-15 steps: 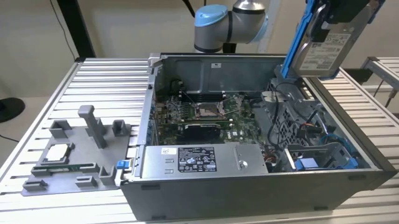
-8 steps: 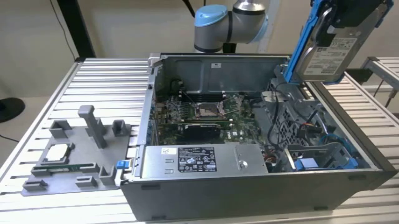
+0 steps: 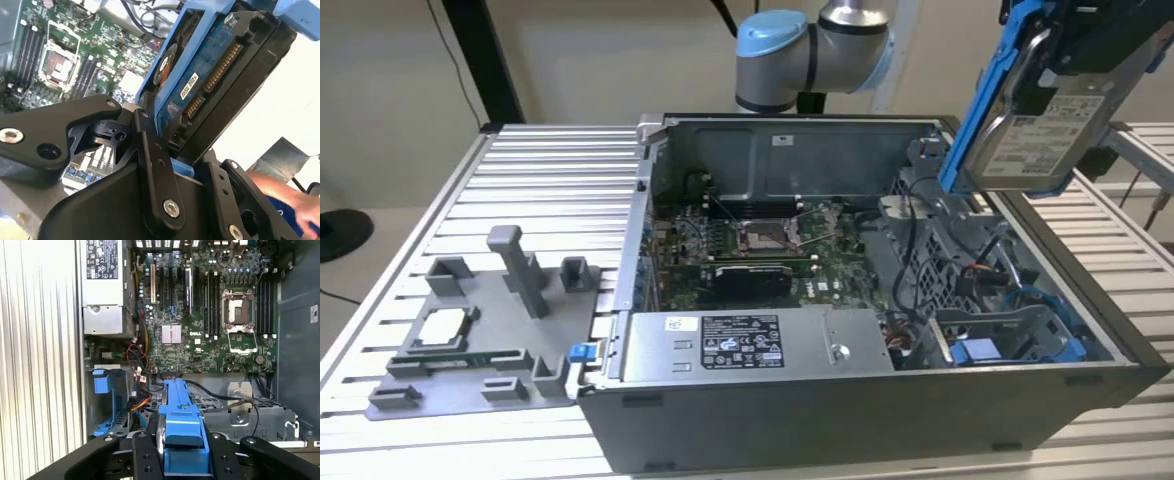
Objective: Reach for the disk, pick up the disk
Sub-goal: 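Pick up the disk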
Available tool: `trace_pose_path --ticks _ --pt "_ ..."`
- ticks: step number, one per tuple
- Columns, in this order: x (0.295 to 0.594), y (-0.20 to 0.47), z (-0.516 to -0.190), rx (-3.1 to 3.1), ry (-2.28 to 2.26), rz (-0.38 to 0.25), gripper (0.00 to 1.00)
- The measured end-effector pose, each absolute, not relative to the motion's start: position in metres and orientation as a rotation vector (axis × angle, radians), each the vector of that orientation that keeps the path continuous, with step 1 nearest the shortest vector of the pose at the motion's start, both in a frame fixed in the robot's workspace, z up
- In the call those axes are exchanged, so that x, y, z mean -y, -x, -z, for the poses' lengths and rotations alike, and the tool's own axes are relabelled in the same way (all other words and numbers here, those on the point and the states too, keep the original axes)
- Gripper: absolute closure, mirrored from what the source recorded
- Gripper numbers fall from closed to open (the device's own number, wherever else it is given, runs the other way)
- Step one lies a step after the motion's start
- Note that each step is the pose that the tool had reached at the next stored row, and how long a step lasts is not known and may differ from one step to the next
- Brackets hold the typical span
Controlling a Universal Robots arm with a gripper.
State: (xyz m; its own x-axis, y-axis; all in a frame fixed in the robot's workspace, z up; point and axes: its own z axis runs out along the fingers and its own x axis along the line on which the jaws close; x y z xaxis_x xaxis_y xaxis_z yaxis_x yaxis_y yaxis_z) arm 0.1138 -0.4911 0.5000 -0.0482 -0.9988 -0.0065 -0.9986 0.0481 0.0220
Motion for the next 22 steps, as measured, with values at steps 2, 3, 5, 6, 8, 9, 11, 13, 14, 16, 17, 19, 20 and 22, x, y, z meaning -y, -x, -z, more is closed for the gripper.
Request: trace_pose_path --ticks 2,3,5,6,8,9,11,13,14,16,17,19,20,22 --pt "0.499 -0.114 -0.5 2.267 -2.16 0.032 1.0" --pt "0.502 -0.114 -0.5 2.267 -2.16 0.032 1.0" --pt "0.51 -0.114 -0.5 2.267 -2.159 0.032 1.0" --pt "0.514 -0.114 -0.5 2.268 -2.159 0.032 1.0" --pt "0.521 -0.114 -0.499 2.268 -2.158 0.032 1.0" --pt "0.525 -0.114 -0.499 2.268 -2.158 0.032 1.0" --pt "0.534 -0.114 -0.499 2.269 -2.158 0.032 1.0" --pt "0.542 -0.114 -0.499 2.269 -2.158 0.032 1.0" --pt "0.545 -0.114 -0.499 2.269 -2.158 0.032 1.0" --pt "0.55 -0.114 -0.498 2.269 -2.157 0.032 1.0" --pt "0.554 -0.114 -0.498 2.269 -2.157 0.032 1.0" --pt "0.559 -0.114 -0.497 2.27 -2.157 0.032 1.0" --pt "0.561 -0.114 -0.497 2.27 -2.157 0.032 1.0" --pt "0.564 -0.114 -0.497 2.27 -2.156 0.032 1.0"
